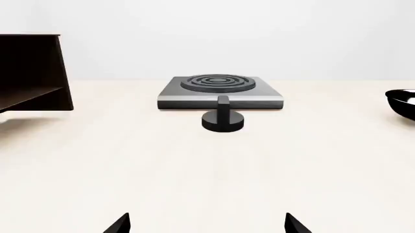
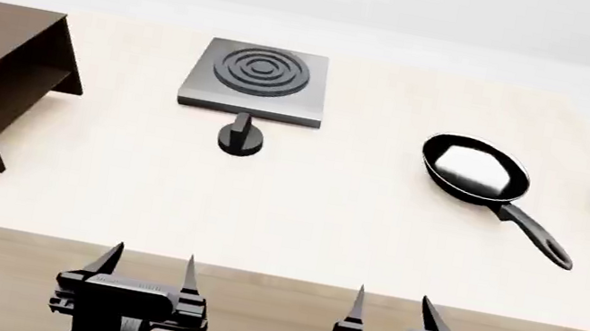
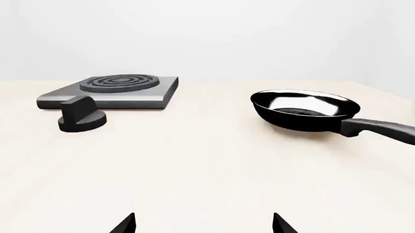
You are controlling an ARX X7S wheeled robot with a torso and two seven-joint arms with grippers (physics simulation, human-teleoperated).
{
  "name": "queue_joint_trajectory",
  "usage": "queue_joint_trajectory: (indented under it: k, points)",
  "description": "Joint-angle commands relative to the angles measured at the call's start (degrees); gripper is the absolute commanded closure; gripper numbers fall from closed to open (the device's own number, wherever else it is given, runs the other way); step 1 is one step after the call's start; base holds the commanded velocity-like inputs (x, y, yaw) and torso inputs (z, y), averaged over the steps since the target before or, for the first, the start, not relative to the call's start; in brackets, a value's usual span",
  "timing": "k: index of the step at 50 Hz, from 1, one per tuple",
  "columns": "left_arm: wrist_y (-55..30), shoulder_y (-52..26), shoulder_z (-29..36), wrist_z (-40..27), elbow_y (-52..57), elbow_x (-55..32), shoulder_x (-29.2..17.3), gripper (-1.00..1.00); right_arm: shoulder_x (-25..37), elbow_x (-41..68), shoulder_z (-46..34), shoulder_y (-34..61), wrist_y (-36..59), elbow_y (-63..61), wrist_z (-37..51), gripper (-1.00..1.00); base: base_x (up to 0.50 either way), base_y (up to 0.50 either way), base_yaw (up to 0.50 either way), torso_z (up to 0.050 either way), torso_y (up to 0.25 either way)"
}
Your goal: Turn on the stove and put the frying pan on it.
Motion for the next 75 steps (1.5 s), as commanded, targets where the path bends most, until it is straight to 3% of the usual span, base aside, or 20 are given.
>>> queue_joint_trajectory:
  k: [1, 14, 20, 21, 23, 24, 40, 75]
  points:
    - [1.4, 0.9, 1.3, -0.6, 0.3, -0.6, -1.1, -1.0, 0.9, 1.2, -0.9, -1.1, -2.3, -0.7, 1.0, -1.0, 0.0, 0.0, 0.0, 0.0, 0.0]
    - [-1.7, -0.4, 2.7, -3.9, 0.3, -2.6, -2.7, -1.0, 3.0, 3.5, -3.3, -0.8, -2.8, 0.7, 3.5, -1.0, 0.0, 0.0, 0.0, 0.0, 0.0]
    - [-4.3, -2.0, 2.7, -7.1, 2.3, -1.4, -3.4, -1.0, 3.8, 7.1, -2.0, 0.3, 7.0, -4.3, 4.7, -1.0, 0.0, 0.0, 0.0, 0.0, 0.0]
    - [-6.1, -2.1, 2.6, -7.1, 3.3, -1.9, -3.5, -1.0, 4.1, 5.6, -2.4, 0.3, 7.4, -5.2, 5.8, -1.0, 0.0, 0.0, 0.0, 0.0, 0.0]
    - [-23.3, -5.6, 0.7, -6.2, 20.5, -6.2, -5.9, -1.0, 7.0, 8.3, 1.0, 2.5, 24.6, -22.4, 8.4, -1.0, 0.0, 0.0, 0.0, 0.0, 0.0]
    - [-25.1, -5.6, 0.8, -6.3, 22.2, -6.2, -6.0, -1.0, 7.0, 8.3, 0.9, 2.5, 24.9, -28.7, 8.5, -1.0, 0.0, 0.0, 0.0, 0.0, 0.0]
    - [-24.3, -5.2, 1.5, -7.5, 21.7, -7.0, -6.9, -1.0, 7.0, 12.2, 2.3, 1.6, 22.5, -28.1, 8.2, -1.0, 0.02, 0.0, 0.0, 0.0, 0.0]
    - [-23.0, -5.0, 2.7, -9.2, 21.2, -8.4, -8.6, -1.0, 8.8, 14.7, 1.6, 0.7, 19.9, -28.6, 9.2, -1.0, 0.49, 0.0, 0.0, 0.0, 0.0]
